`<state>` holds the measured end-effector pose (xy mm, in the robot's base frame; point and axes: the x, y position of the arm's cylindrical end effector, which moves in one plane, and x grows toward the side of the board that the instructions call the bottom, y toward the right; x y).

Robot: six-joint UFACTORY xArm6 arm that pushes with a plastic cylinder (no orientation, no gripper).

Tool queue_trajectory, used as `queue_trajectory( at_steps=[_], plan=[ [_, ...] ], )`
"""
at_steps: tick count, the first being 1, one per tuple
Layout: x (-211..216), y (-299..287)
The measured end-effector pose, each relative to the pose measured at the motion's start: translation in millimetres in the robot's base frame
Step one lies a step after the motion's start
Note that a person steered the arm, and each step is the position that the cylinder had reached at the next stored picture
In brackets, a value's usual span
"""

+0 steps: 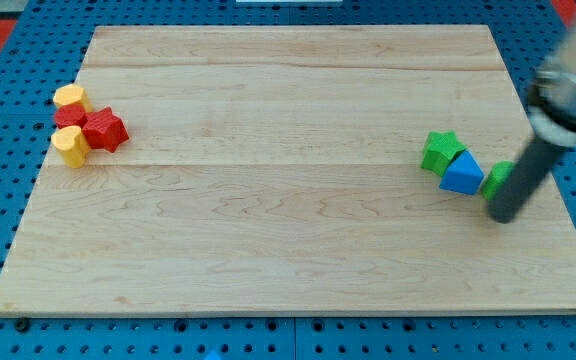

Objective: Move the blue triangle to the bottom left of the board

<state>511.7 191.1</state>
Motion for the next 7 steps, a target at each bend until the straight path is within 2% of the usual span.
queue_trajectory(
  at_steps=[1,2,3,5,6,7],
  plan=[
    [-1.5,38.7],
    [8.0,128.6],
    [-3.2,154.4],
    [-37.4,4.0],
    [-51.6,-33.1],
    [-70.1,-33.1]
  ],
)
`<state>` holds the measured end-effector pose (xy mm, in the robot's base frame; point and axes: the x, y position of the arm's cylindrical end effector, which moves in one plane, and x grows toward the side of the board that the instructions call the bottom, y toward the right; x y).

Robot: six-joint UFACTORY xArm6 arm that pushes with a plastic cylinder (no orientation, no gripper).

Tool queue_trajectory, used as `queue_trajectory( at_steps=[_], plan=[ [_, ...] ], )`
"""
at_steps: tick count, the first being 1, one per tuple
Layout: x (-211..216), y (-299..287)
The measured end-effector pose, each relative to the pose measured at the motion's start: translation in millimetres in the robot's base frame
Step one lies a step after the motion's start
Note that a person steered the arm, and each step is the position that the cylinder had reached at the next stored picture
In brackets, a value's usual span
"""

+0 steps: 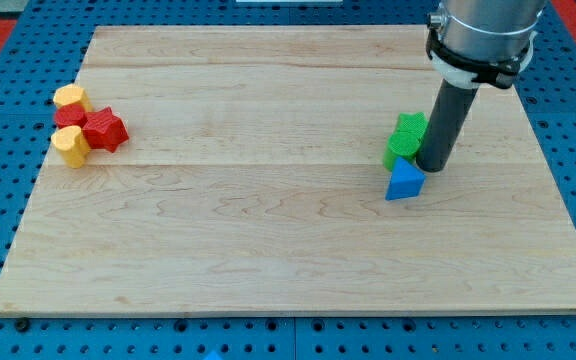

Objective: Move the blue triangle to the bottom left of the board

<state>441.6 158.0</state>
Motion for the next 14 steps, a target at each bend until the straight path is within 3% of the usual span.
queue_trajectory(
  at_steps=[1,3,5,6,7,8,9,10,11,13,14],
  plan=[
    [-3.2,-13.6],
    [83.7,-92.5],
    [117.3,-45.7],
    [139.2,-120.5],
    [136.6,-246.1],
    [128.5,-250.1],
    [128.5,-159.8],
    [118.0,-118.0],
    [97.1,-137.6],
    [97.0,-342.7],
    [84.9,-355.1]
  ],
)
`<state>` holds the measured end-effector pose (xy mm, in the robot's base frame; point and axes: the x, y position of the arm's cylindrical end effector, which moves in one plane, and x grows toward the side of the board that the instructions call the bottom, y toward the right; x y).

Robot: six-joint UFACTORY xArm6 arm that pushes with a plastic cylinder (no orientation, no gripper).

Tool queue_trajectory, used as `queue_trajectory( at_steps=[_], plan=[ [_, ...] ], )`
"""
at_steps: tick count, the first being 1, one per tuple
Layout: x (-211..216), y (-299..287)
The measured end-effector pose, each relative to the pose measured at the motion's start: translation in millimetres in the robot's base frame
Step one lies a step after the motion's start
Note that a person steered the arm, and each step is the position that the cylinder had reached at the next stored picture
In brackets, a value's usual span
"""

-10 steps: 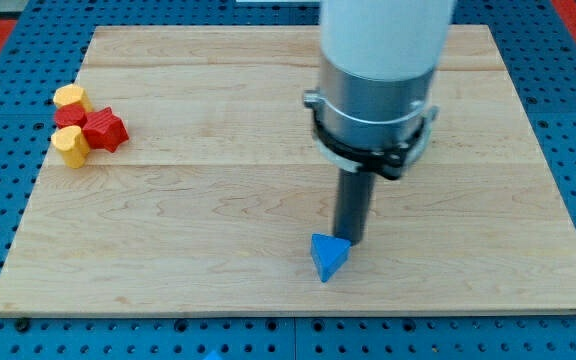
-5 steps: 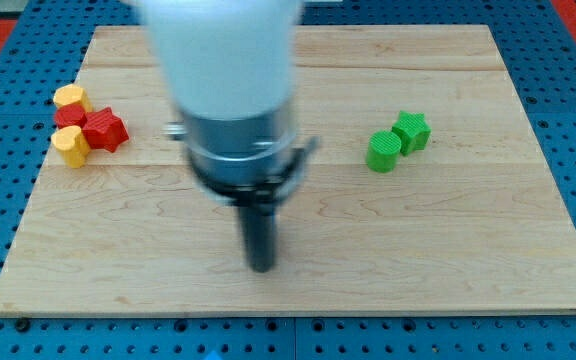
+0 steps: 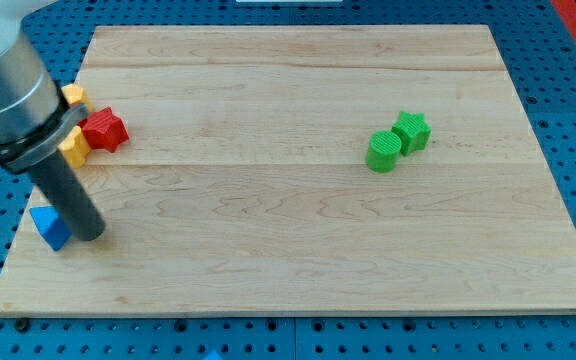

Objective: Move the blue triangle to the bottom left of the board

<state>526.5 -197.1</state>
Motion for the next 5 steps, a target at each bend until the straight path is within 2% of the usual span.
queue_trajectory(
  at_steps=[1,2,3,4,5],
  plan=[
    [-22.9,-7.3],
    [-35.0,-54.2],
    [-16.6,-71.0],
    [-5.9,-56.8],
    [-40.0,-17.5]
  ],
)
